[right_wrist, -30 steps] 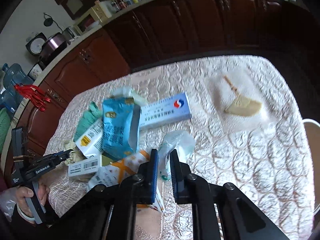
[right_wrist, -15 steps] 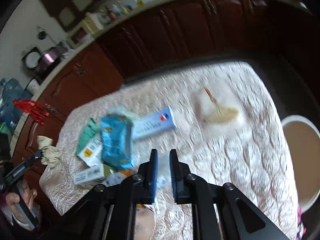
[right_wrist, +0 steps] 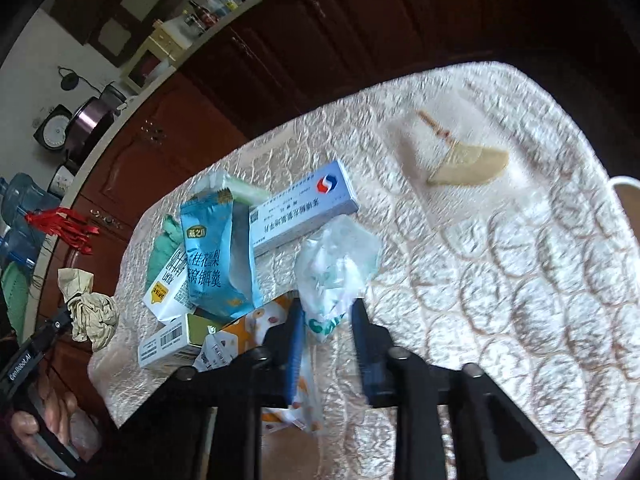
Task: Collect trash
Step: 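Grasp the tan crumpled paper with left tool while right tool grasps clear plastic bag, then carry both items over the white bucket and open both tools to release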
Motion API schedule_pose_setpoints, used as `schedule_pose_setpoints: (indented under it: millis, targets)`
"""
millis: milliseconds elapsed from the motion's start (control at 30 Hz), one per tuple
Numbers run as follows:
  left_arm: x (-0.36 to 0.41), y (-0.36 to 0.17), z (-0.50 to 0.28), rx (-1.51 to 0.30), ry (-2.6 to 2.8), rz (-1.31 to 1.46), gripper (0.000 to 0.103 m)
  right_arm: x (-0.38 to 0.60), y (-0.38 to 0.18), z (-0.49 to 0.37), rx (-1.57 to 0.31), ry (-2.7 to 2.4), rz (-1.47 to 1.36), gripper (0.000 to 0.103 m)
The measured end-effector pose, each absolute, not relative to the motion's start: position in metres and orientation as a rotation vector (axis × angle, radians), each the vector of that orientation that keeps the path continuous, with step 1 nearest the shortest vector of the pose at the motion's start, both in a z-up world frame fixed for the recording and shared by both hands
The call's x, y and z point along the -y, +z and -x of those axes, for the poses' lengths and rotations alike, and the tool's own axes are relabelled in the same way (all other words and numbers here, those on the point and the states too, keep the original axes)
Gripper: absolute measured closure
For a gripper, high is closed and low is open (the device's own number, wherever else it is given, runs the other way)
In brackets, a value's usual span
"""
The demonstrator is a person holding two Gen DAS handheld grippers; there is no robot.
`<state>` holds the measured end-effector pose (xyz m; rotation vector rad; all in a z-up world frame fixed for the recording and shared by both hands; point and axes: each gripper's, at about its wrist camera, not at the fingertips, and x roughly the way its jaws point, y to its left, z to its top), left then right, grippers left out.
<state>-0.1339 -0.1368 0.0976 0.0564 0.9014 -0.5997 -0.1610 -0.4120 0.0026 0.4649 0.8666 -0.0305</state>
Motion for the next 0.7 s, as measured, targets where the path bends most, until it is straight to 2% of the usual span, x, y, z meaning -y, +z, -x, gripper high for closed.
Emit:
schedule_pose_setpoints:
  millis: [167,700]
  targets:
    - [0.139,0.098,0.134,-0.902,-0.602,-0.045,0.095,0.413,0.018,0.167,-0.829,-0.038,-0.419,0.095]
    - [0.183,0.110,0.151,-0.880,-0.662,-0.086,0.095,0.416,0.059,0.199,-0.753,-0.016,-0.387,0.095]
